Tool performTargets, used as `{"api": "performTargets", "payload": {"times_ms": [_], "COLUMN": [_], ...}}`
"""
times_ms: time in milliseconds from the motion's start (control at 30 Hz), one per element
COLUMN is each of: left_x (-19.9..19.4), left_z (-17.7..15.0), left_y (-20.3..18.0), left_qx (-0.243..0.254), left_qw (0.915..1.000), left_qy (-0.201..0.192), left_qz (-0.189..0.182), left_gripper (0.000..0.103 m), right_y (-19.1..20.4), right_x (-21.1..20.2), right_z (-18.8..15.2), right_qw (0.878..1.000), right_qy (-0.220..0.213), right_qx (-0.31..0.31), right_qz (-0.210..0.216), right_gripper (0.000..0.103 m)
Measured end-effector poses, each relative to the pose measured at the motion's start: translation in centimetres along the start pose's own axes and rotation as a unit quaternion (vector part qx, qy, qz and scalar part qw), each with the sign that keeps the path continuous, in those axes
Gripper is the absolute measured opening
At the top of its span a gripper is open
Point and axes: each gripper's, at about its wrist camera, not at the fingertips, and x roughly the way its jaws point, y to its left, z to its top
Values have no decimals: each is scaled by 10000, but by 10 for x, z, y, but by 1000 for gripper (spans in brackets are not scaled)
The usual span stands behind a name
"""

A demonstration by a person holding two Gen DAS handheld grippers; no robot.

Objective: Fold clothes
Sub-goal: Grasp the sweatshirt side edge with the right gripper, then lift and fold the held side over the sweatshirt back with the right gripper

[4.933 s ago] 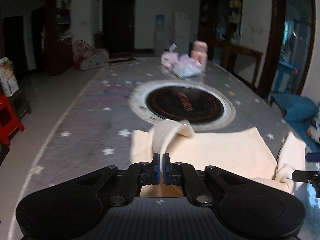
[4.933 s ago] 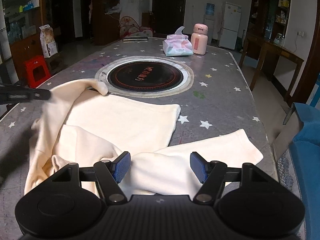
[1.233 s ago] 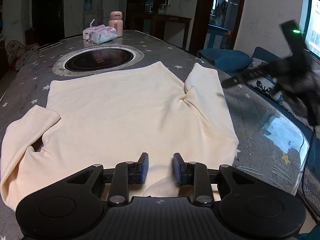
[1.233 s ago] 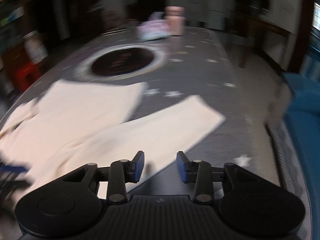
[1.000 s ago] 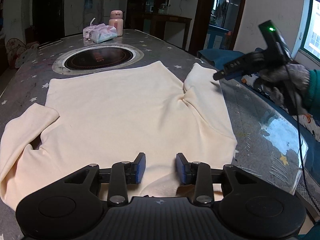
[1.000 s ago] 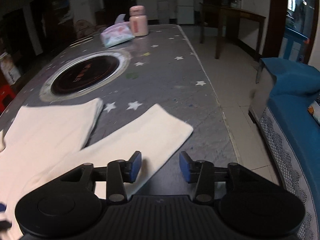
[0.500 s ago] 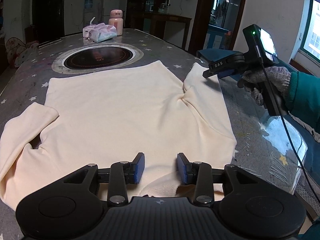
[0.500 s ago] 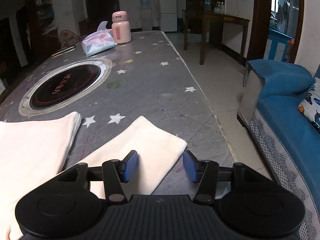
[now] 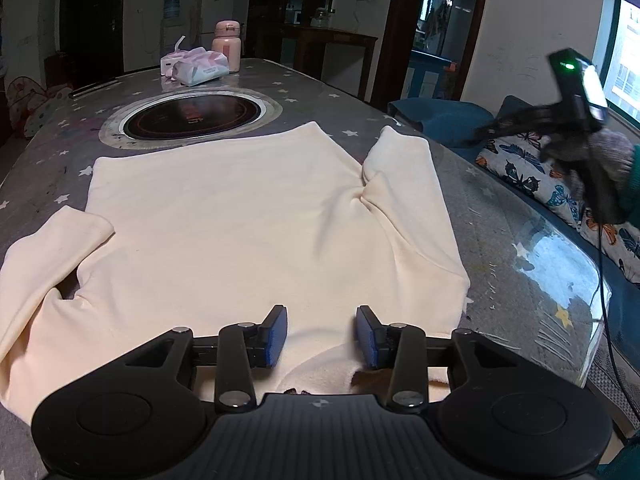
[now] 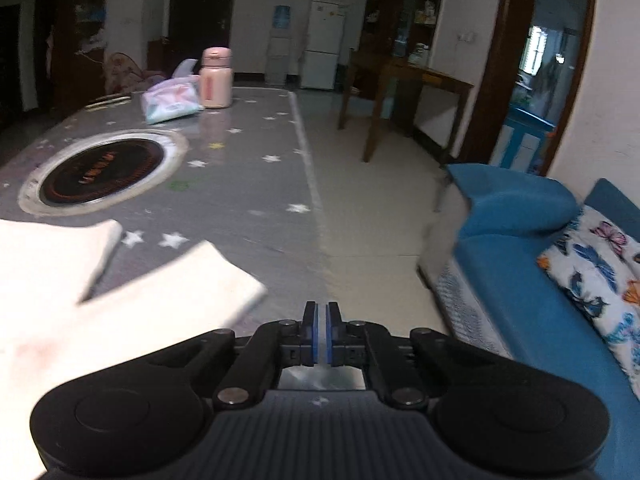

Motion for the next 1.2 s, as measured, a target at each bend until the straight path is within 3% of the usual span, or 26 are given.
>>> {"api": "performTargets", "payload": {"times_ms": [67,133,267,433,600,667,700,733,900,1200], "left_x": [0,0,0,0,0,1,1,1,0,-1], "left_z": [0,-1,0,0,1,1,1,1,0,-1], "left_y": [0,-1,-1,-1,0,0,0,0,1,5], "left_qx": [4,4,-35,-56,-46,-51,-41,-37,-27,0], "left_qw": [10000,10000,10000,10000,10000,10000,10000,10000,10000,9999], "left_qy": [-9,-14,-6,3,14,16,16,17,14,28], "left_qz": [-4,3,19,30,13,8,6,3,-11,-132], "left_gripper": [43,43,43,43,43,43,43,43,43,43], "right_y": [-7,-8,3,24,33,35,36,36,32,6], "right_x": [-5,-5,14,42,63,64,63,62,49,-3], "right_z": [-3,-5,-2,3,5,4,4,5,7,-8], "right_qw": [9997,9990,9962,9949,9934,9938,9942,9946,9969,9995], "right_qy": [97,69,127,234,285,250,230,211,95,-152], "right_qx": [69,240,441,434,613,601,576,551,412,-105], "right_qz": [204,382,744,878,923,905,879,853,662,-243], "right_gripper": [7,29,32,34,34,25,12,7,4,3]}}
